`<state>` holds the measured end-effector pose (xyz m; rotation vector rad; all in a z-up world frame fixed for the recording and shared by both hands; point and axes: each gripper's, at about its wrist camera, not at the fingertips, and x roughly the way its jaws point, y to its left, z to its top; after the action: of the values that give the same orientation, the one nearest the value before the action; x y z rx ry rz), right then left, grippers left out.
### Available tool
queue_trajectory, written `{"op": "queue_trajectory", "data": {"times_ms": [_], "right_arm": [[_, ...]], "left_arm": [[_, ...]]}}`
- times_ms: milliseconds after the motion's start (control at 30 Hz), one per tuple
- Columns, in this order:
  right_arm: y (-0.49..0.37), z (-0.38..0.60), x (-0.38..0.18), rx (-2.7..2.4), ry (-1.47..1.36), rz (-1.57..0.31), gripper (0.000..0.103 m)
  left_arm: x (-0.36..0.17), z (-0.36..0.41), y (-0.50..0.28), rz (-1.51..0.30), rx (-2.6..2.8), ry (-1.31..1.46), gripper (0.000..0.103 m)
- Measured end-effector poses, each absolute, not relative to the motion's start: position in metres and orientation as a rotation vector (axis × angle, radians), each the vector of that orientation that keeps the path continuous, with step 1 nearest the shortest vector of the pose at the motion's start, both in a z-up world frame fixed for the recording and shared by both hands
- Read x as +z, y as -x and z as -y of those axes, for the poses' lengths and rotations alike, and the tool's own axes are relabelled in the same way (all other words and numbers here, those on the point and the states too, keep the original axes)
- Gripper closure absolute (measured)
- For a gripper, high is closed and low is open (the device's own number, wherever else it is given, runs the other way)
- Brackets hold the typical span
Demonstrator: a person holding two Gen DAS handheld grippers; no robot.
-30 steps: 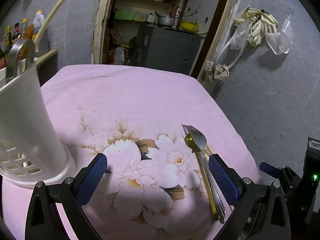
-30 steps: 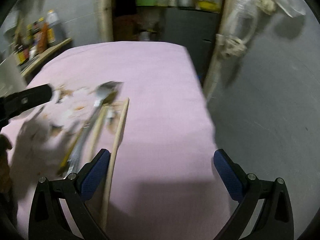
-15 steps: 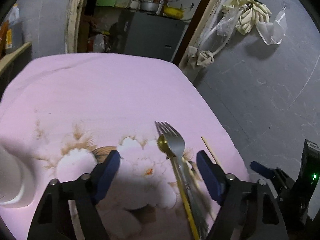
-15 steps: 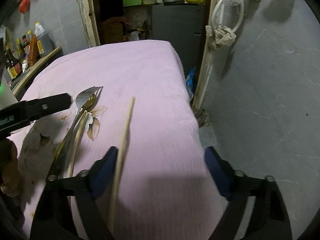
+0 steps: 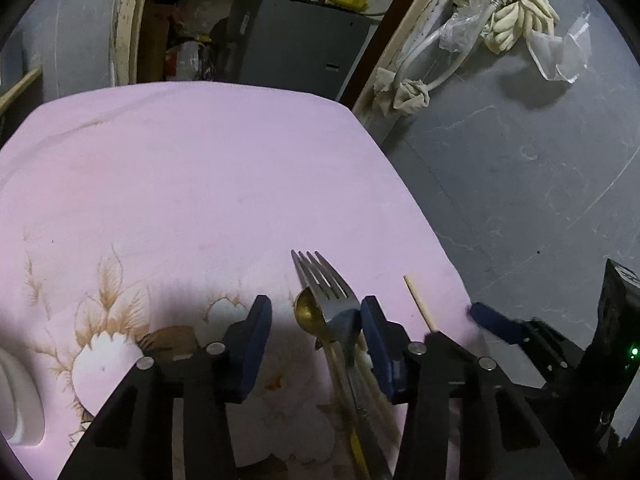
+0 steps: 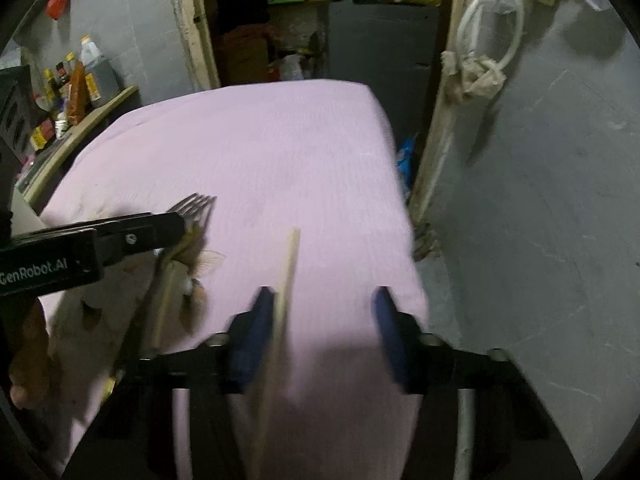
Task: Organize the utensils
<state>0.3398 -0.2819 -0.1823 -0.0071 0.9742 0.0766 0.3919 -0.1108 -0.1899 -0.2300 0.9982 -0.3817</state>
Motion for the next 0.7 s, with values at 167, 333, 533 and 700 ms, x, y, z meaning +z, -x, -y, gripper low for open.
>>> {"op": "queue_trajectory", "data": {"times_ms": [167, 333, 533, 700], "right_arm": [[-0.346, 0.277, -0.182, 0.109, -0.001, -0.984, 0.066], [-0.358, 0.285, -0.182, 0.141, -0.070, -1.018, 0.066], [-0.370, 0.282, -0.184, 0.135, -0.081, -1.071, 0.066], [-0.374, 0.283, -0.183, 0.093, -0.088, -1.097, 0.089]], "left_arm": [[-0.187, 0.114, -0.394, -1.021, -0.386, 0.235, 0.074], [-0.185, 0.115, -0.400, -1.051, -0.387, 0.266, 0.084], [-0.187, 0.111, -0.408, -1.111, -0.387, 0.329, 0.087], [-0.189, 0.111, -0.413, -1.150, -0.399, 0.353, 0.090]]}}
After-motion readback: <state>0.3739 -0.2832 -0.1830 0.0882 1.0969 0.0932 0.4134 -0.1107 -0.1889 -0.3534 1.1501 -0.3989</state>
